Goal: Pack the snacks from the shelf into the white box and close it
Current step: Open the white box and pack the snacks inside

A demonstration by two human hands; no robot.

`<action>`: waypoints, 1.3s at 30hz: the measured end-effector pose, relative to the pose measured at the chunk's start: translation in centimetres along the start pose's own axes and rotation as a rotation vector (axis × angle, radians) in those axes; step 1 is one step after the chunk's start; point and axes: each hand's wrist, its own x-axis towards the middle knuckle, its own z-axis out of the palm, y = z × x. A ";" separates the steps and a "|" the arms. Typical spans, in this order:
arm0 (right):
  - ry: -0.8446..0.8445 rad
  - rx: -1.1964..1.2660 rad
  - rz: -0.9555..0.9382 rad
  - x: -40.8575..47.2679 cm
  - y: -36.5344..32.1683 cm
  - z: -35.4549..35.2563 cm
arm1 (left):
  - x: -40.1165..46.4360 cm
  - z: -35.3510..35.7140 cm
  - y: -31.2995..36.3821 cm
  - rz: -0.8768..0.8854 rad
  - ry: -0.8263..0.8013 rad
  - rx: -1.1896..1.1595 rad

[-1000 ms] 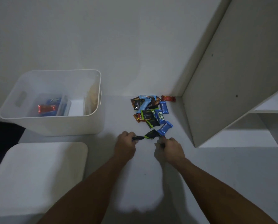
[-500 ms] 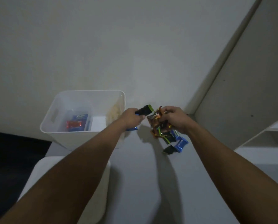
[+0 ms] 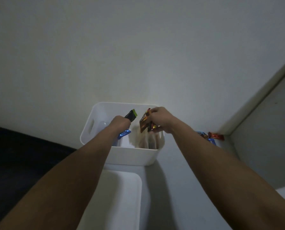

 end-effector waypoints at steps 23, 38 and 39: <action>0.144 -0.083 0.060 5.7 3.4 4.7 | 1.9 0.9 -2.5 -0.083 -0.142 -0.001; 0.186 0.284 0.034 0.9 5.8 -10.9 | -2.3 8.9 6.1 0.252 -0.127 -0.078; 0.207 0.288 0.050 0.5 6.6 -12.1 | -2.7 10.0 6.7 0.286 -0.142 -0.090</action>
